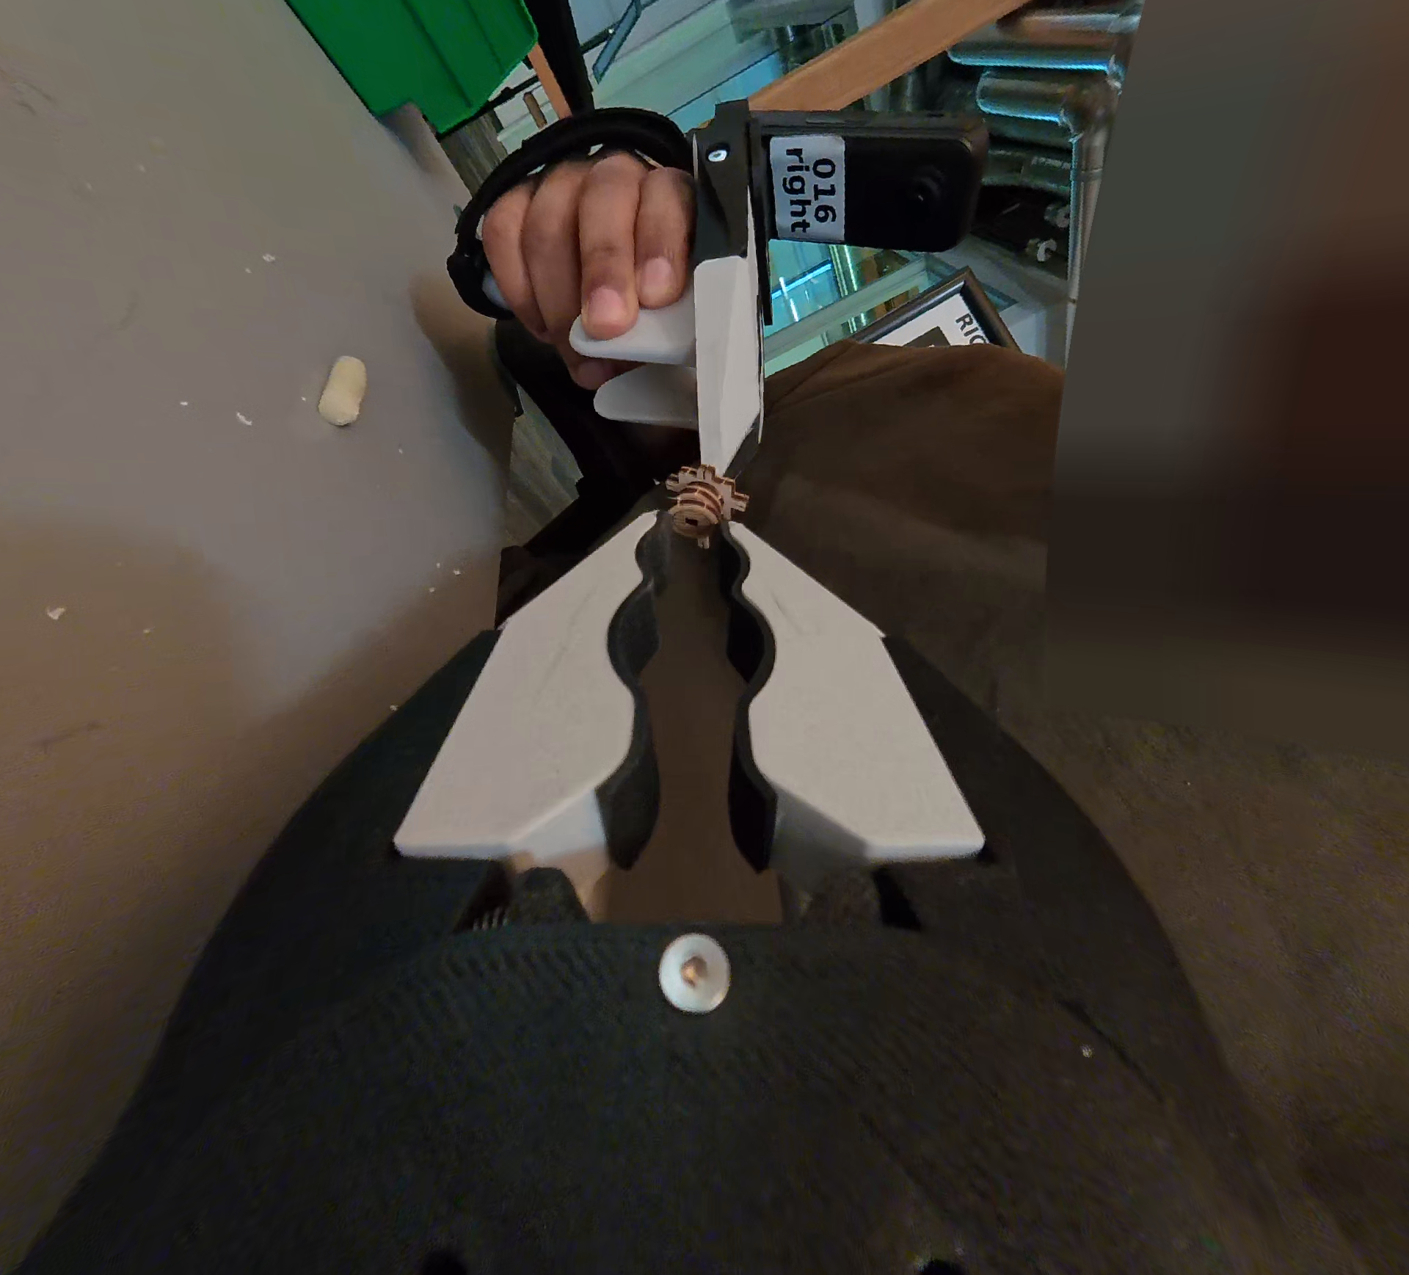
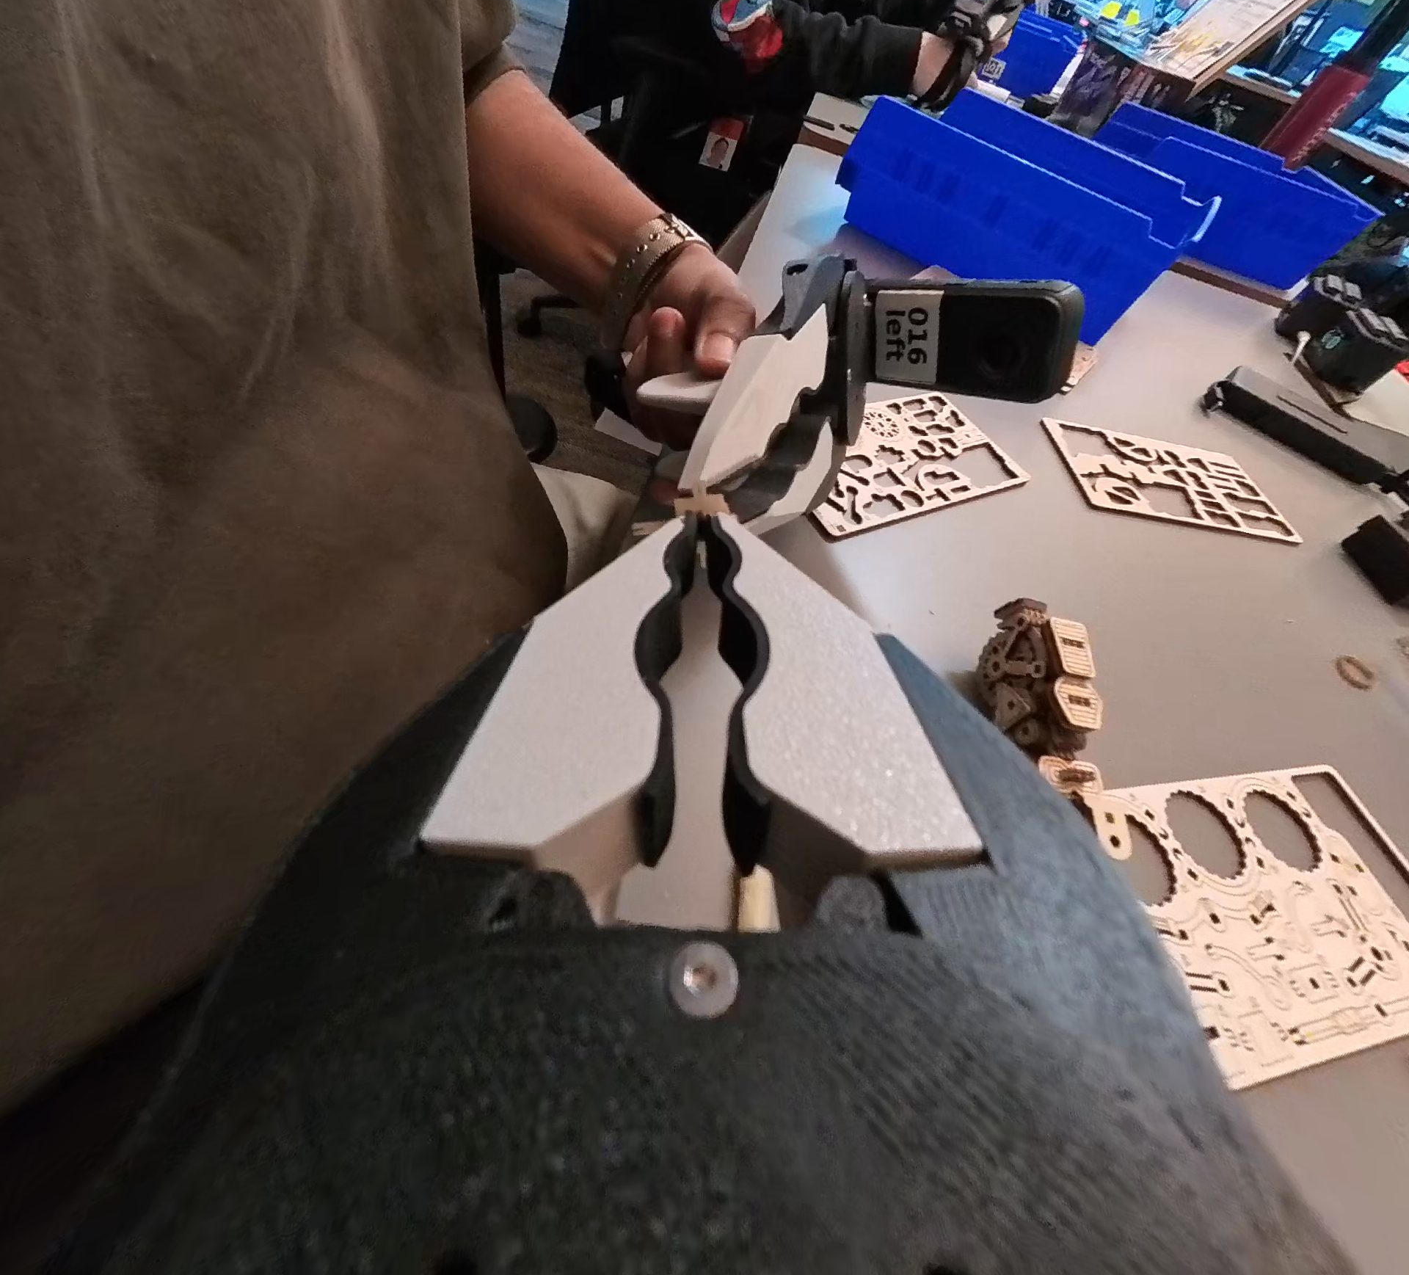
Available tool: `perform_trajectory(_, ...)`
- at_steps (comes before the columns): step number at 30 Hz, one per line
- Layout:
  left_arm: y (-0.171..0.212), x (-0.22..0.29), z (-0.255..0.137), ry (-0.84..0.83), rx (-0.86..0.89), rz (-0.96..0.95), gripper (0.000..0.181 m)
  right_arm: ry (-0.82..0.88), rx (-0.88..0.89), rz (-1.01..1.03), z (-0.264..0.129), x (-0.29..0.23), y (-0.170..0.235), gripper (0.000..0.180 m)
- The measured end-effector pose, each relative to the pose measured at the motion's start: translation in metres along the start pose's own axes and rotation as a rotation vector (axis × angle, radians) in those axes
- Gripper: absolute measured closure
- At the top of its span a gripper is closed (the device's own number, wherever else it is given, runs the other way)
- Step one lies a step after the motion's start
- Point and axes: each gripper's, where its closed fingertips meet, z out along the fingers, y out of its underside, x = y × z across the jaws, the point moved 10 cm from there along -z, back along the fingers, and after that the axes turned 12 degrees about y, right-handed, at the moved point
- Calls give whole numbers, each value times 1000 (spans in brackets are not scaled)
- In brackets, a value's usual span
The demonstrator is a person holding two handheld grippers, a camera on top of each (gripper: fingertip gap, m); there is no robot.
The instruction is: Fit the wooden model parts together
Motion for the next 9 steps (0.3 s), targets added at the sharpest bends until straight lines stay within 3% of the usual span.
perform_trajectory(6,-9,5,0,22,104,44,172,64,52,47,-5,10,-2,179)
perform_trajectory(9,-10,7,0,35,142,66,152,117,136,122,-11,21,-5,179)
